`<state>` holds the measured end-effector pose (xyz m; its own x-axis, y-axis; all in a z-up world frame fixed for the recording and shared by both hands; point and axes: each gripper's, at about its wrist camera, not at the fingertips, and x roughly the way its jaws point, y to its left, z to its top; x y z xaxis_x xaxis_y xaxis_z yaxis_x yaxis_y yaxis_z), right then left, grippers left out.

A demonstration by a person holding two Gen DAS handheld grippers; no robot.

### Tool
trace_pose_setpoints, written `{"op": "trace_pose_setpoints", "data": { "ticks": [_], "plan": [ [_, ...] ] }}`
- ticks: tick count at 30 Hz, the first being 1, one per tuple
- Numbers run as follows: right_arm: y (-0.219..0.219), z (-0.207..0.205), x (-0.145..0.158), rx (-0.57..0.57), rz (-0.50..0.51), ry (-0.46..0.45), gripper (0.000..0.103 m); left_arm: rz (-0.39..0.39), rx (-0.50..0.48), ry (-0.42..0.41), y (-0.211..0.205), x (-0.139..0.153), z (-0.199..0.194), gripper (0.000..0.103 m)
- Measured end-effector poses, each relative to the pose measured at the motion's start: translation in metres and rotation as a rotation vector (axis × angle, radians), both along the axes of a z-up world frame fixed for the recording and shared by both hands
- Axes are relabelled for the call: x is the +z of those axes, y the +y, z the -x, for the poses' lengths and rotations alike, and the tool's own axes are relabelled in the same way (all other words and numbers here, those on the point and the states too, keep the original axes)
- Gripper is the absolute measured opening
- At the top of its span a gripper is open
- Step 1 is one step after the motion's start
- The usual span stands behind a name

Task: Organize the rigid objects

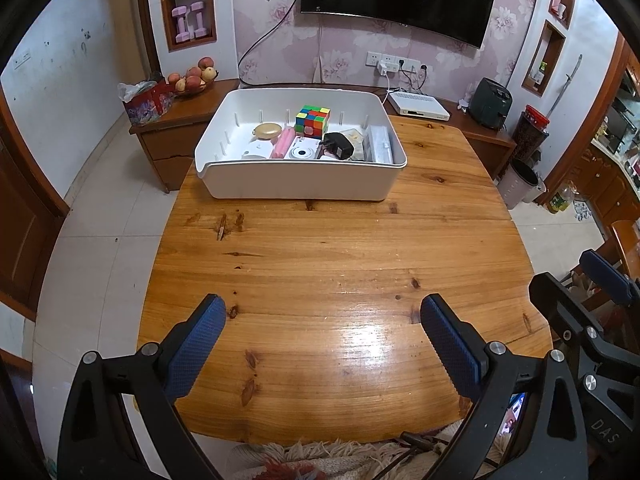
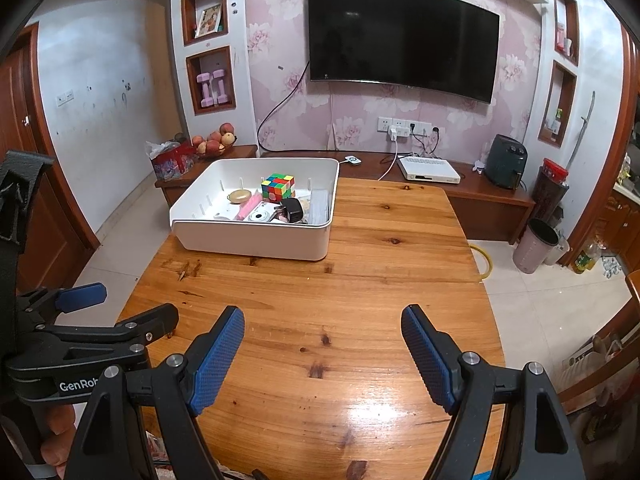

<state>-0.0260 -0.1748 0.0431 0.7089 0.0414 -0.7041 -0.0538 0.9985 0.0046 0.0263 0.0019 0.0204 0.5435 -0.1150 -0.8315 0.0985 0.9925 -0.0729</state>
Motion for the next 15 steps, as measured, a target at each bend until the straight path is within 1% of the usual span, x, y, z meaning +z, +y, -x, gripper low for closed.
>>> {"op": "trace_pose_setpoints", "data": {
  "ticks": [15],
  "plan": [
    [-0.0036, -0.0010, -0.0025, -0.002, -0.012, 0.018, 0.081, -0.006, 0.001, -0.002, 0.0006, -0.0022, -0.0006, 0.098]
  ]
}}
